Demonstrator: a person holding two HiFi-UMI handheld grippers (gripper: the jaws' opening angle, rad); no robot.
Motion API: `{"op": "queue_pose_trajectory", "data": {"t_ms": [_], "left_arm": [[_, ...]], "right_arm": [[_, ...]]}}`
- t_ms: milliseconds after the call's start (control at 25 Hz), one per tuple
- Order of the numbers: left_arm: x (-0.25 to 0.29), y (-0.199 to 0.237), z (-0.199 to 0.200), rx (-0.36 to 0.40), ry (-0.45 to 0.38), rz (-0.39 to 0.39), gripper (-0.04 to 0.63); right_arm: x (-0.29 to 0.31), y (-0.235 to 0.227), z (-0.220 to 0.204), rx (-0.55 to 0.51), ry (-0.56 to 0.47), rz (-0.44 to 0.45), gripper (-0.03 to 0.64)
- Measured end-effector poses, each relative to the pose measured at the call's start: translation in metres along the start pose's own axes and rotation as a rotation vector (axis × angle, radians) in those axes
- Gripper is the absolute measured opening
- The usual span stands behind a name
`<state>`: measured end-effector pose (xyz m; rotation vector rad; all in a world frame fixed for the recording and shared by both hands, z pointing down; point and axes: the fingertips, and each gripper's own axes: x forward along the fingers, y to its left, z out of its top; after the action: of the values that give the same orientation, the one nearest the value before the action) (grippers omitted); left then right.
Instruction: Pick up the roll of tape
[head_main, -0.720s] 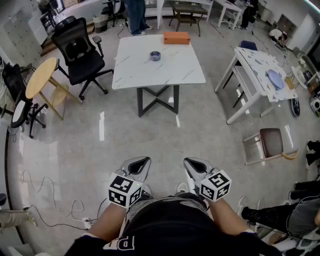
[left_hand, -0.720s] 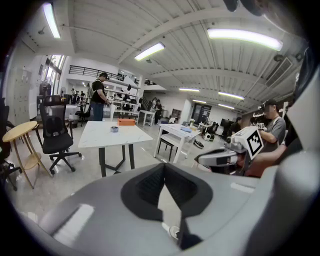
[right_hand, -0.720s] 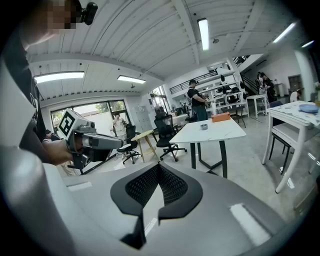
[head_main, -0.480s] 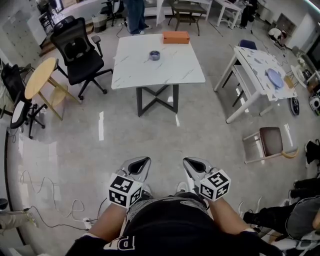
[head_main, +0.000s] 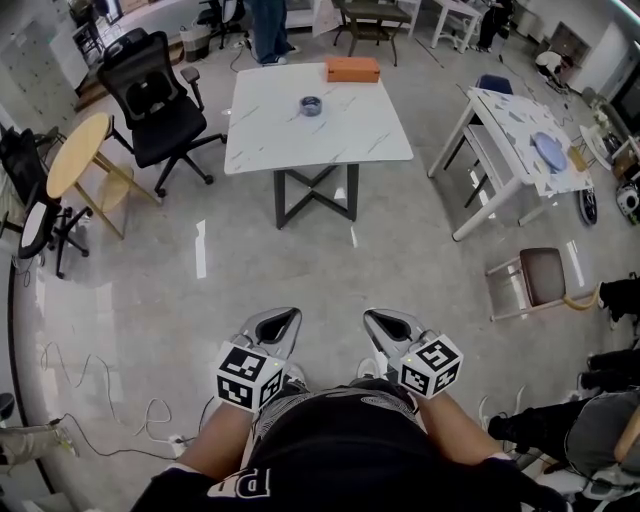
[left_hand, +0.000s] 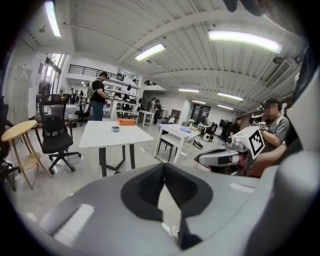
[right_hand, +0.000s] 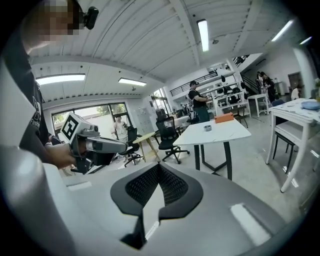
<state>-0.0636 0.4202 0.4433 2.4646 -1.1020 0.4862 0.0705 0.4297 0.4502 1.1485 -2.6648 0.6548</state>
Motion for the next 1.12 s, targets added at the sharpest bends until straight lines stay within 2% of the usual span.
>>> {"op": "queue_pose_trajectory", "data": {"t_ms": [320, 800, 1120], "left_arm": [[-0.015, 0.025, 0.003, 0.007, -0.013, -0.026, 0.058], [-0.045, 0.074, -0.019, 0.025, 0.027, -0.067, 0.058], [-0.033, 0.086, -0.002, -0.003, -0.007, -0.084, 0.058]], "right_arm": [[0.027, 0.022, 0.006, -0.013, 0.022, -0.012, -0.005], [0.061, 0.058, -0.003, 0.023, 0.005, -0.082, -0.005], [0.078, 0.049, 0.009, 0.025, -0.008, -0.085, -0.005]]}}
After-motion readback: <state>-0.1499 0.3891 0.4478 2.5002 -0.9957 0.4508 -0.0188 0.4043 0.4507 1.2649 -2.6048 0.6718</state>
